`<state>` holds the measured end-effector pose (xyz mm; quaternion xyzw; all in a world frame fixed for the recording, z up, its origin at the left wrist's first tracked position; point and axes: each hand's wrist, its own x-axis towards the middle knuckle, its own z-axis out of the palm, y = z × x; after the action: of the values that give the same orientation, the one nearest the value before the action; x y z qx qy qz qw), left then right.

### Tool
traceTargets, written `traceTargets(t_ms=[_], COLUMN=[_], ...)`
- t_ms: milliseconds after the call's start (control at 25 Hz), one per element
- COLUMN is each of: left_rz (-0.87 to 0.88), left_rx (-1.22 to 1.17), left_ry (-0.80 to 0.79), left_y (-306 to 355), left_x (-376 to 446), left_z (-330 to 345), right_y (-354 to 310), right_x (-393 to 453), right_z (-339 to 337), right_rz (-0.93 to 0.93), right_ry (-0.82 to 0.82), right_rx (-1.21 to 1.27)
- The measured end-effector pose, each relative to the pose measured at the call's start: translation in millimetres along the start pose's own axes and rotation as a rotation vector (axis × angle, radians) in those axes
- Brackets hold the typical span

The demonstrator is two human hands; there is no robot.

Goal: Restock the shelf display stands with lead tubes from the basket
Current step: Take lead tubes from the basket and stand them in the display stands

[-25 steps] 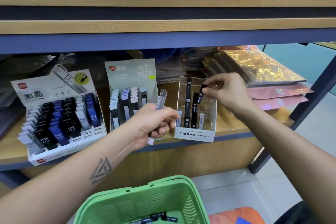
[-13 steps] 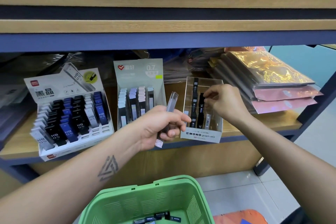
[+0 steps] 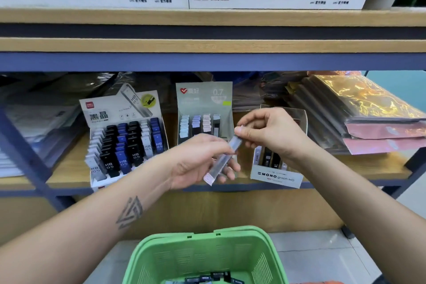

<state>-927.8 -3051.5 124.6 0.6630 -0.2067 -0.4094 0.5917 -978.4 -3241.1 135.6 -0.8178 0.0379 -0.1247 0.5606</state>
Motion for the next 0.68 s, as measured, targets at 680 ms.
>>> traceTargets(t_ms=[680], left_rz=[0.199], left_rx=[0.318], left_ry=[0.425], left_y=[8.9], left_x=[-54.8], left_z=[-49.6], right_y=[5.4], right_x=[3.8], right_z=[52.5], right_rz=[-0.428], right_ry=[-0.203], right_rx=[-0.506])
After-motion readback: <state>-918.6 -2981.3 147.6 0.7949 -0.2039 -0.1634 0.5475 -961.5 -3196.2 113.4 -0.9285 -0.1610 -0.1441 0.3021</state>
